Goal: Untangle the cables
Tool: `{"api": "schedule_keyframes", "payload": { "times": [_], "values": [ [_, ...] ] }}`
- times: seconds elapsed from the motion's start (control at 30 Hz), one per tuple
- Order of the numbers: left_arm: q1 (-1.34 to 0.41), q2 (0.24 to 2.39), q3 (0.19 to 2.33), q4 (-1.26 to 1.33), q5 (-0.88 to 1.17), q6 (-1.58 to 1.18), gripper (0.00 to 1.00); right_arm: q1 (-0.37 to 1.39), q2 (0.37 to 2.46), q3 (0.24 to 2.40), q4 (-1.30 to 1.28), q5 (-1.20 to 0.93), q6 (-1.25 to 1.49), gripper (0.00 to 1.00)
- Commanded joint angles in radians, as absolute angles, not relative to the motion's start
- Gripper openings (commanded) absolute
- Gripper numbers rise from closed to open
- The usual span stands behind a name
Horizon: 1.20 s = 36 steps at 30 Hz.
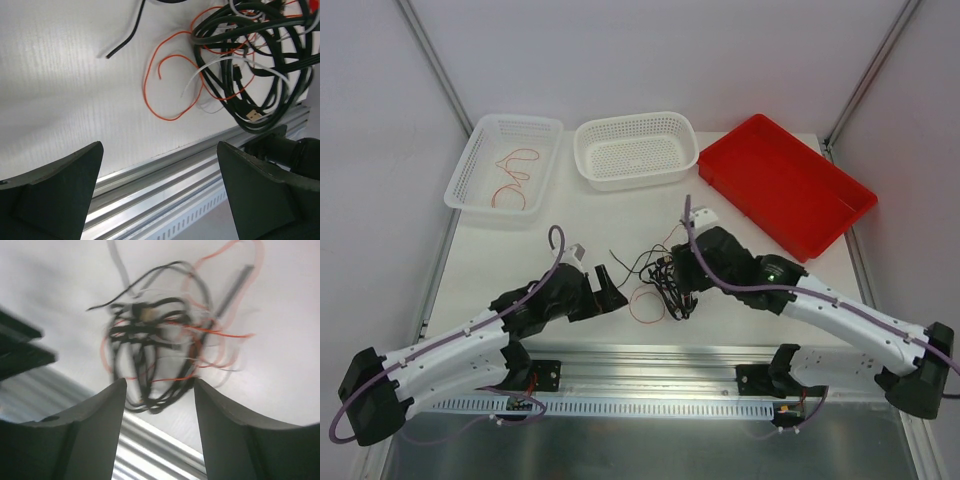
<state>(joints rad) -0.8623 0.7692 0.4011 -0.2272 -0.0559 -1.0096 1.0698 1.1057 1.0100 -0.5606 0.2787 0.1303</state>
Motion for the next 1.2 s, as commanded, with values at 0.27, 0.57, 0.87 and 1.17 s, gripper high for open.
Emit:
{"api": "schedule_keyframes", "payload": {
  "times": [0.27,0.57,0.87,1.17],
  "values": [
    [-0.882,0.928,0.665,-0.210,-0.003,-0.974,0.99,0.658,1.002,0.864,-0.523,0.339,0.408,0.72],
    [-0.937,1.167,0.859,-0.212,-0.034,-0.913,0.99,0.612,1.166,0.862,-0.370,0.298,0.551,0.73],
    [-0.948,1.362,0.933,-0.212,-0.043,-0.888,0.99,0.612,1.287,0.824,-0.276,0.276,0.606,0.71],
    [-0.954,1.453,0.893,-0.213,-0.090,-0.914,0.87,0.612,1.292,0.796,-0.282,0.288,0.604,0.19]
  ]
}}
